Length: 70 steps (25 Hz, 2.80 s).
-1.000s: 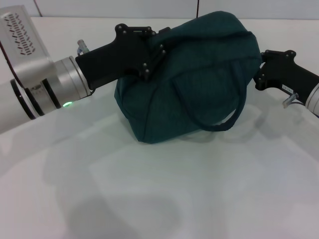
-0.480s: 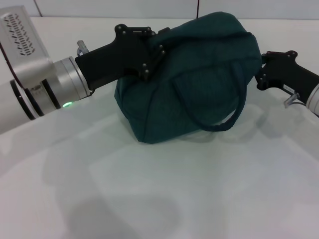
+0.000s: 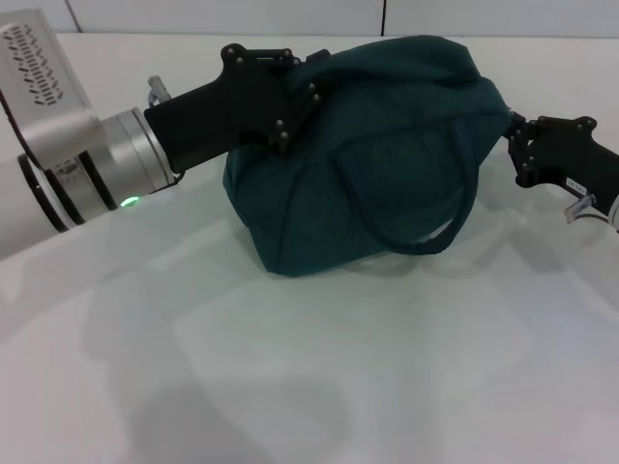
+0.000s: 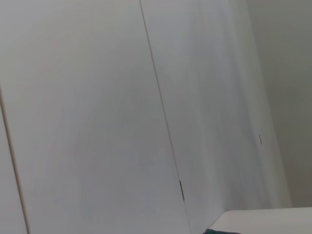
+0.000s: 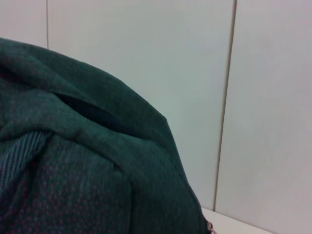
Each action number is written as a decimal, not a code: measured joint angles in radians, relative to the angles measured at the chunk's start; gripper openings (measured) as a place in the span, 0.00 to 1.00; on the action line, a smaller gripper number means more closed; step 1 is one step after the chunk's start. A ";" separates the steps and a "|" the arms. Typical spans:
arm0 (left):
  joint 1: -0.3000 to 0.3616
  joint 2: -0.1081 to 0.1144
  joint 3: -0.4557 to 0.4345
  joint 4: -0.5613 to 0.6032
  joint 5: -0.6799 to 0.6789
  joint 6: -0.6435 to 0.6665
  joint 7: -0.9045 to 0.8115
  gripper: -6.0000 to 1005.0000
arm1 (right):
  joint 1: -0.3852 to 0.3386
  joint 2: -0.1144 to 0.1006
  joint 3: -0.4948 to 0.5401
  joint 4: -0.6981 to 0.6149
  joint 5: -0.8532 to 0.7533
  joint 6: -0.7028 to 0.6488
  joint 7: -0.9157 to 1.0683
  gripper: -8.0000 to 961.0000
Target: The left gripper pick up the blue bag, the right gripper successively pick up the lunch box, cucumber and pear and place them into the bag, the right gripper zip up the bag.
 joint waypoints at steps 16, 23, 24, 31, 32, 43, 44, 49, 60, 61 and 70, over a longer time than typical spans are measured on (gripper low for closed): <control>0.029 -0.012 0.005 -0.170 -0.275 0.111 0.212 0.18 | -0.059 -0.007 0.003 -0.013 0.099 -0.177 0.001 0.16; 0.082 -0.005 0.004 -0.181 -0.385 0.219 0.208 0.50 | -0.101 -0.011 0.036 -0.016 0.100 -0.346 0.004 0.47; 0.086 -0.003 0.004 -0.181 -0.376 0.243 0.196 0.54 | -0.107 -0.014 0.038 -0.016 0.096 -0.393 0.011 0.54; 0.077 0.039 0.005 -0.109 -0.090 0.322 0.053 0.84 | -0.083 -0.096 0.035 -0.025 -0.148 -0.691 0.211 0.66; 0.074 0.042 0.005 -0.103 -0.044 0.343 0.042 0.84 | -0.072 -0.110 0.037 -0.027 -0.184 -0.724 0.249 0.66; 0.102 0.034 0.005 -0.082 0.079 0.391 0.058 0.85 | -0.020 -0.174 0.040 -0.029 -0.442 -0.928 0.365 0.66; 0.106 0.035 0.005 -0.080 0.086 0.391 0.058 0.85 | -0.022 -0.175 0.042 -0.029 -0.449 -0.930 0.365 0.66; 0.112 0.035 0.001 -0.080 0.095 0.392 0.058 0.84 | -0.035 -0.170 0.080 -0.023 -0.456 -0.924 0.365 0.66; 0.128 0.027 -0.002 -0.080 0.093 0.385 0.082 0.84 | -0.045 -0.151 0.092 -0.019 -0.459 -0.917 0.350 0.66; 0.129 0.026 -0.002 -0.080 0.093 0.385 0.083 0.84 | -0.047 -0.150 0.092 -0.019 -0.459 -0.917 0.350 0.66; 0.137 0.023 0.003 -0.080 0.097 0.387 0.086 0.84 | -0.067 -0.141 0.093 -0.020 -0.460 -0.916 0.330 0.66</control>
